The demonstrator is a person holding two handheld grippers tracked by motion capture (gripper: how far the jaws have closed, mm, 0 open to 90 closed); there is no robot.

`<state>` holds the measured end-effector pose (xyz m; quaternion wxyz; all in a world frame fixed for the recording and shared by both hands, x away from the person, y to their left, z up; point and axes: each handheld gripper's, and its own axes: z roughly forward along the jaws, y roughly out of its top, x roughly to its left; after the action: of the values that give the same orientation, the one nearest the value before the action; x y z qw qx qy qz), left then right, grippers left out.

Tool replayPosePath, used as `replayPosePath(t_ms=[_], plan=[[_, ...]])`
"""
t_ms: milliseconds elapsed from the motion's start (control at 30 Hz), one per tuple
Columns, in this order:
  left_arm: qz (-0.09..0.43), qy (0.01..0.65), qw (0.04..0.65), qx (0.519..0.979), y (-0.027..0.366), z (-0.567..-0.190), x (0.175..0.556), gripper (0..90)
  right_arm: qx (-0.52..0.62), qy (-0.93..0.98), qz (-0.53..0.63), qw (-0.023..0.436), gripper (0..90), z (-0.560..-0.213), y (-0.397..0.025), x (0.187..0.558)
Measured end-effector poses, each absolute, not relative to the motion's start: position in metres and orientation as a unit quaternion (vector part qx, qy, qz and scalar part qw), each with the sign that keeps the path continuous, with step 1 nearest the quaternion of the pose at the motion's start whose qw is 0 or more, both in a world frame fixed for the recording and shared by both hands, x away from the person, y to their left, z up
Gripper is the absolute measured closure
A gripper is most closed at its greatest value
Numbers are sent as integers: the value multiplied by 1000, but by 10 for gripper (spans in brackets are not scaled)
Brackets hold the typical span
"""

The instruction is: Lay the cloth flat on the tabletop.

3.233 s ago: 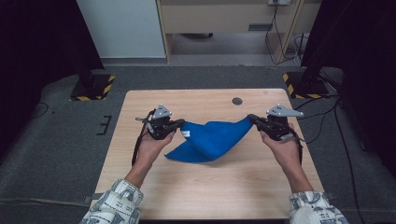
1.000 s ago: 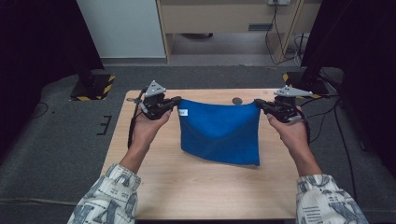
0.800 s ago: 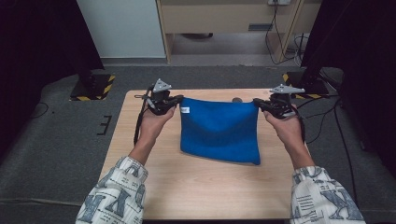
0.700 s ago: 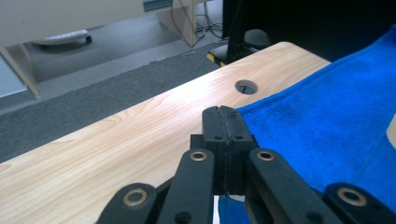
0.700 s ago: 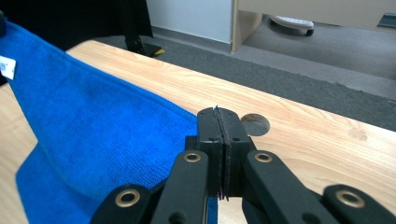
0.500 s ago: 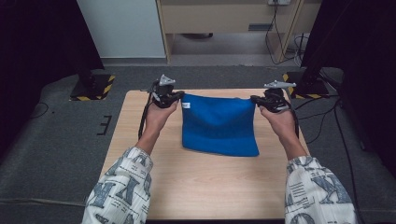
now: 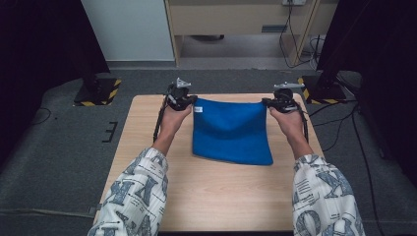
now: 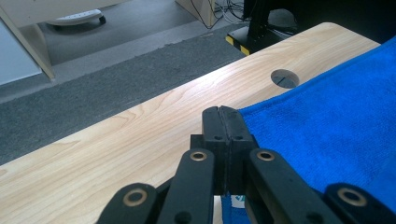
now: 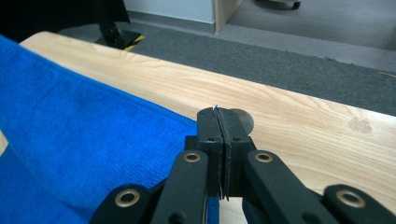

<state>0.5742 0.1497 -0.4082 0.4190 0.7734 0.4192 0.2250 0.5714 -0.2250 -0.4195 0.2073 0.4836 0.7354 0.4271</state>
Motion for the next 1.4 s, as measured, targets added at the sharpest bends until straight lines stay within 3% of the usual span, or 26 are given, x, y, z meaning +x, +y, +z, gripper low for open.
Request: replayPosePath(t_ms=[167, 233, 267, 333, 433, 500, 733, 833, 1133, 1400], plan=[[224, 420, 415, 775, 147, -408, 580, 900, 485, 738, 421, 207, 865, -421, -222, 577], [230, 428, 413, 771, 145, -409, 582, 840, 485, 737, 417, 217, 696, -422, -221, 578], [233, 430, 412, 769, 146, -409, 583, 727, 487, 736, 416, 219, 594, -424, -220, 579], [240, 434, 408, 767, 147, -407, 582, 634, 490, 737, 397, 242, 435, -424, -219, 578], [237, 439, 413, 762, 153, -404, 576, 539, 488, 737, 394, 250, 362, -424, -220, 573], [234, 435, 410, 767, 155, -402, 569, 532, 490, 741, 388, 247, 331, -425, -221, 568], [238, 417, 401, 780, 165, -411, 522, 523, 472, 761, 378, 235, 310, -431, -219, 532], [232, 414, 399, 785, 169, -420, 502, 525, 469, 764, 383, 224, 341, -435, -220, 515], [215, 402, 416, 787, 179, -446, 460, 538, 447, 772, 399, 211, 583, -454, -219, 477], [191, 394, 432, 788, 180, -471, 424, 536, 433, 779, 407, 198, 699, -476, -221, 447]])
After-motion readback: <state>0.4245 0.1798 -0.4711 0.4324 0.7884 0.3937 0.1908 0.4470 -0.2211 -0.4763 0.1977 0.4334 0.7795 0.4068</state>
